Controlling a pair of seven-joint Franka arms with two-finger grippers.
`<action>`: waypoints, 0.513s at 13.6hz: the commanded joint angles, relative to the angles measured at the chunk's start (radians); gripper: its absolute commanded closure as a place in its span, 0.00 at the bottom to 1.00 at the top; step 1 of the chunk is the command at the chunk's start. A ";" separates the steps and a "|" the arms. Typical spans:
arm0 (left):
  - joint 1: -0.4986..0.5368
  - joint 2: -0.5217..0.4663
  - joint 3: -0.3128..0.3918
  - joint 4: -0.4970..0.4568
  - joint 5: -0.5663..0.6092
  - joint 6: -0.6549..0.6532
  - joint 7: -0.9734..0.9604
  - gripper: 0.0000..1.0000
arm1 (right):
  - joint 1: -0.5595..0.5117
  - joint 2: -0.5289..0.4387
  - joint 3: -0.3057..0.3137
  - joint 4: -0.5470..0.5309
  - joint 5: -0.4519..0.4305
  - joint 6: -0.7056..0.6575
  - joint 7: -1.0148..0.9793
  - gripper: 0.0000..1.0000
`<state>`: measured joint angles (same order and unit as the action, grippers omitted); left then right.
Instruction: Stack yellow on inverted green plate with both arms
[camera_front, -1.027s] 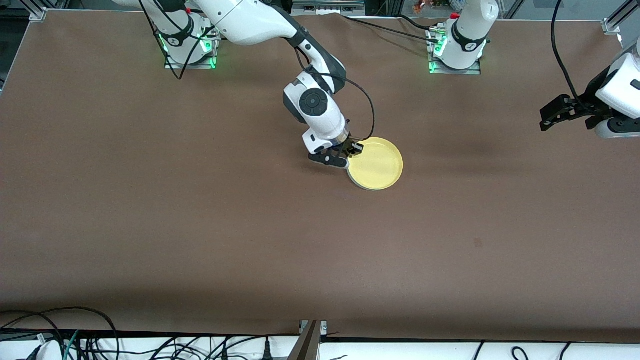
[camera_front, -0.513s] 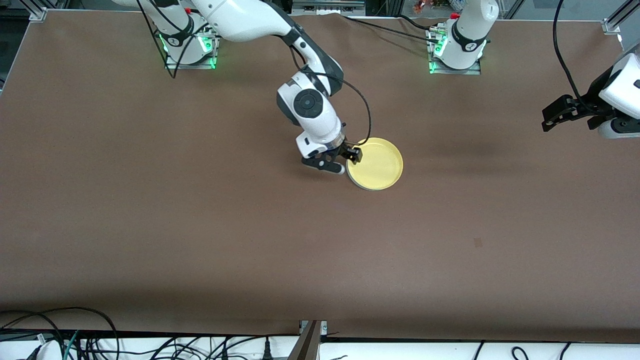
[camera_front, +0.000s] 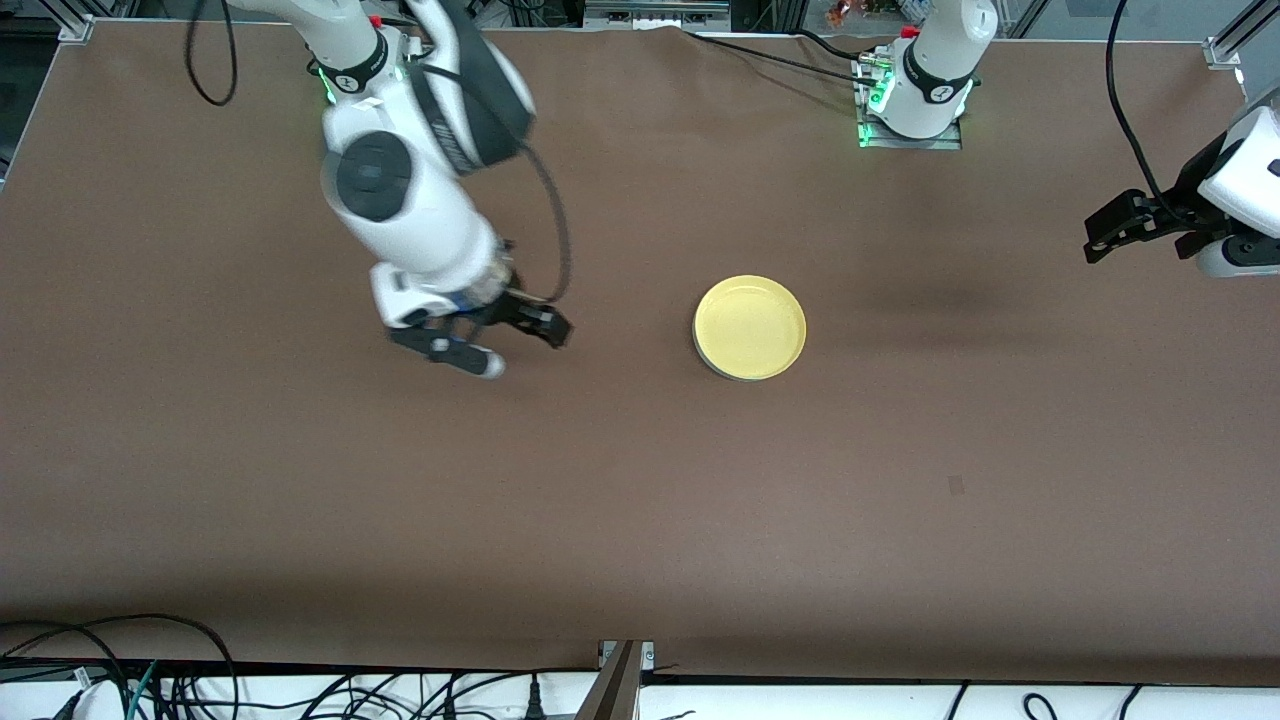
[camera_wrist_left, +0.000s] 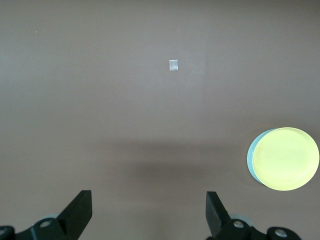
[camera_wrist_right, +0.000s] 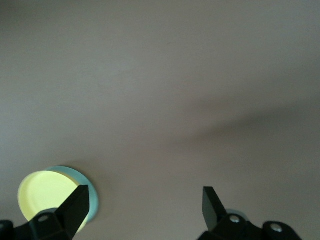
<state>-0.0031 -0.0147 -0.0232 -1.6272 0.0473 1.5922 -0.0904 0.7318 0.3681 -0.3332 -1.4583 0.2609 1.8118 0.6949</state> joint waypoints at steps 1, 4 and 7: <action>0.003 -0.004 0.002 0.009 -0.014 -0.006 0.006 0.00 | -0.005 -0.121 -0.100 -0.042 0.014 -0.156 -0.183 0.00; 0.002 -0.004 -0.001 0.009 -0.014 -0.006 0.003 0.00 | -0.144 -0.239 -0.106 -0.051 -0.024 -0.314 -0.351 0.00; 0.002 -0.005 -0.001 0.009 -0.012 -0.008 0.003 0.00 | -0.363 -0.346 0.073 -0.086 -0.201 -0.367 -0.486 0.00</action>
<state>-0.0034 -0.0147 -0.0240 -1.6269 0.0473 1.5922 -0.0909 0.4918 0.1078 -0.3914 -1.4759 0.1422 1.4520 0.2663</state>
